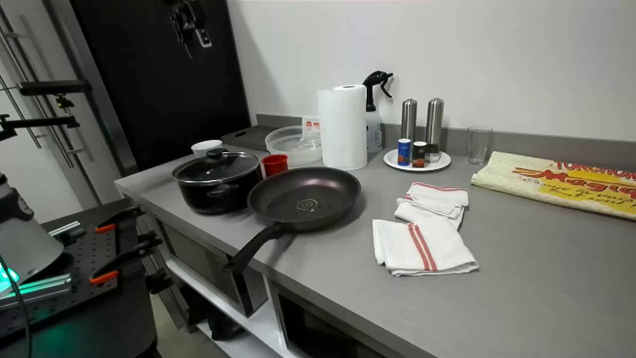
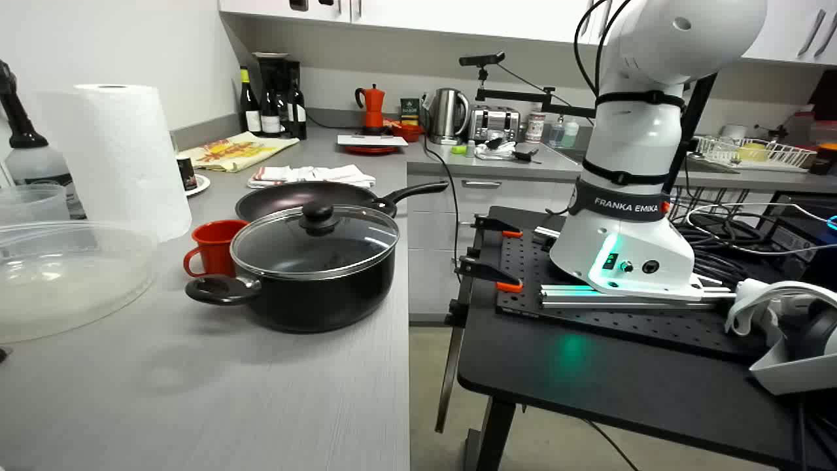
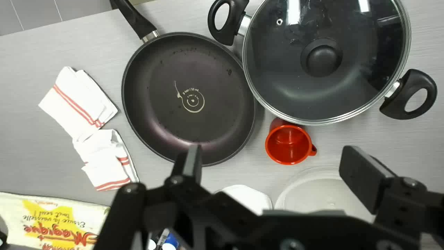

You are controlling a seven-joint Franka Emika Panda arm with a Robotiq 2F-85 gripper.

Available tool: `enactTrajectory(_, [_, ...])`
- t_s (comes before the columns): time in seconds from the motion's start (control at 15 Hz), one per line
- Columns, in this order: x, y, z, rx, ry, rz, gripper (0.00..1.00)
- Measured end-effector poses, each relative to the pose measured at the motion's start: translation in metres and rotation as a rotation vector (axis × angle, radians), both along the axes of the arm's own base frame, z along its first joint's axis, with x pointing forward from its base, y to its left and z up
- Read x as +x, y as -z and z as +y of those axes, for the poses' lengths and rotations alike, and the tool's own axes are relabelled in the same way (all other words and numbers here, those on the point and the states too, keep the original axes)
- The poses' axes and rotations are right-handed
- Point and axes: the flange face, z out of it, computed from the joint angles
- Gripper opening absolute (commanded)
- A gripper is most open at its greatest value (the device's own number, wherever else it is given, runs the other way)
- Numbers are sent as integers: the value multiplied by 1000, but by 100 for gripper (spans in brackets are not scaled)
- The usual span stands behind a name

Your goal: Take the lid off the pot

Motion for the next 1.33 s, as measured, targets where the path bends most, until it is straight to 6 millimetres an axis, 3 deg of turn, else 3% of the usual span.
enactTrajectory(0.87, [0, 1, -2, 3, -5, 5, 100])
enactTrajectory(1.07, [3, 18, -14, 21, -50, 24, 100])
enactTrajectory(1.33, [11, 54, -44, 66, -156, 58, 100])
